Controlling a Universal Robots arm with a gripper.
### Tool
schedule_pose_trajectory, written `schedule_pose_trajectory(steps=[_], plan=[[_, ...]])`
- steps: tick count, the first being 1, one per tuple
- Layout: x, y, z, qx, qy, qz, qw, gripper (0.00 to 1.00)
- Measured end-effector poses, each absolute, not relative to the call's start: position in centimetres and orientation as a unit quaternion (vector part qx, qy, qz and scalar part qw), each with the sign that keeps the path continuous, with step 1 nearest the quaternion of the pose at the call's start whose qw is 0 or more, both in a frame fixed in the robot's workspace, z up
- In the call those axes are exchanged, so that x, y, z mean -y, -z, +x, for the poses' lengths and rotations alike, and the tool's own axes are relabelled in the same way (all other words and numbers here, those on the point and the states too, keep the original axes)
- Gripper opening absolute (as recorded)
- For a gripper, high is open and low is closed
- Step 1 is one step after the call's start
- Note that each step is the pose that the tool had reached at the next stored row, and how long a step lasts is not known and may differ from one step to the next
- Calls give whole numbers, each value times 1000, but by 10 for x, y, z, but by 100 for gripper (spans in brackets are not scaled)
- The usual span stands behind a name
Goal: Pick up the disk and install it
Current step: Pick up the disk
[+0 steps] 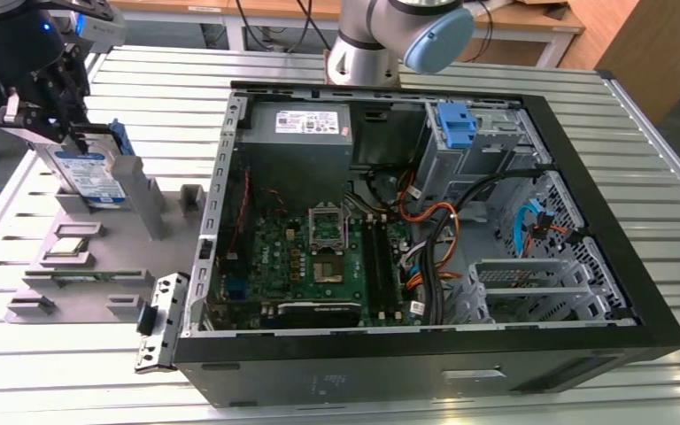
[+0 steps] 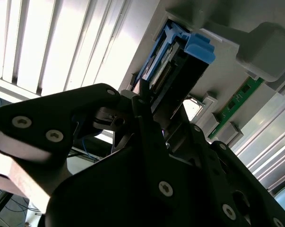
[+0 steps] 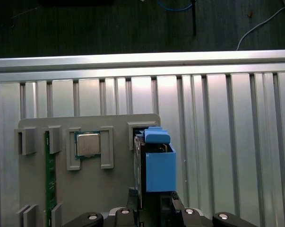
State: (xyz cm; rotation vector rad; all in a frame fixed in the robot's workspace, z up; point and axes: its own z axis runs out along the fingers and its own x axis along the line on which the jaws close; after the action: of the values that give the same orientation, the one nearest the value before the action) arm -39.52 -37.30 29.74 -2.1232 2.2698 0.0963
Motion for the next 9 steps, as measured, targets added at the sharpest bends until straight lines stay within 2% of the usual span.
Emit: schedule_pose_trajectory(steps=[9], plan=[[373, -297, -395, -728, -31, -685, 16, 35]])
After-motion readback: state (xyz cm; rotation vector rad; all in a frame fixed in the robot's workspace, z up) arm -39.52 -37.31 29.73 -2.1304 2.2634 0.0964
